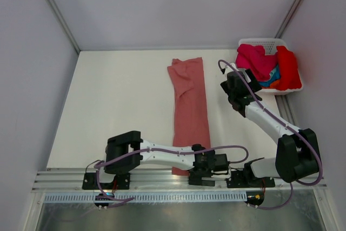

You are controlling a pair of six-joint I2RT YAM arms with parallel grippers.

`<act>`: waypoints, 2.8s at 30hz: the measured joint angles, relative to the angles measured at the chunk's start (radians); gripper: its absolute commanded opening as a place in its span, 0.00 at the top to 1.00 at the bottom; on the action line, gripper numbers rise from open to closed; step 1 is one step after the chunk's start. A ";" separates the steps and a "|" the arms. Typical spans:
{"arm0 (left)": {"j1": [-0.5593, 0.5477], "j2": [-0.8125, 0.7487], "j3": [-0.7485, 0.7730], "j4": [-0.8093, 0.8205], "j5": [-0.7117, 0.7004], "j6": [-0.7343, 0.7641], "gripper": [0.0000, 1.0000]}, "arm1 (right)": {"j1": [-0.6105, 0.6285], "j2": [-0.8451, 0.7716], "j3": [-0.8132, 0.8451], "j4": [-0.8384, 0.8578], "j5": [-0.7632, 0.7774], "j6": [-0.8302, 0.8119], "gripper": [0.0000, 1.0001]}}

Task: Fold and stack the t-shirts
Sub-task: Fold the tshirt

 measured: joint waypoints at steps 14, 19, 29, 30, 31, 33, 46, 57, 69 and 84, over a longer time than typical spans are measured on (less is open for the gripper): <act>-0.017 0.034 0.008 -0.007 0.005 -0.026 0.72 | -0.001 0.000 -0.003 0.000 0.000 0.000 0.01; -0.017 0.039 0.017 -0.016 0.009 -0.023 1.00 | -0.001 0.000 -0.004 0.000 0.000 0.000 0.01; -0.017 0.041 0.056 -0.057 0.006 -0.008 1.00 | -0.002 0.000 -0.004 0.000 0.000 0.000 0.01; -0.016 0.041 0.072 -0.068 0.005 -0.004 1.00 | -0.002 0.000 -0.004 0.000 0.000 0.000 0.01; -0.015 0.041 0.090 -0.079 0.003 0.003 1.00 | -0.002 0.000 -0.004 0.000 0.000 0.000 0.01; -0.008 0.038 0.128 -0.094 0.002 0.013 1.00 | -0.002 0.000 -0.004 0.000 0.000 0.000 0.00; 0.183 -0.015 0.278 -0.154 -0.017 0.098 1.00 | -0.007 -0.022 -0.006 0.000 0.005 0.001 0.01; 0.412 0.019 0.398 -0.129 -0.023 0.336 1.00 | -0.015 -0.060 -0.008 0.010 0.014 0.001 0.01; 0.570 0.214 0.537 -0.046 -0.032 0.437 1.00 | -0.034 -0.061 -0.008 0.041 0.052 -0.002 0.01; 0.693 0.294 0.620 0.120 -0.058 0.459 1.00 | -0.025 -0.060 -0.008 0.044 0.117 -0.023 0.00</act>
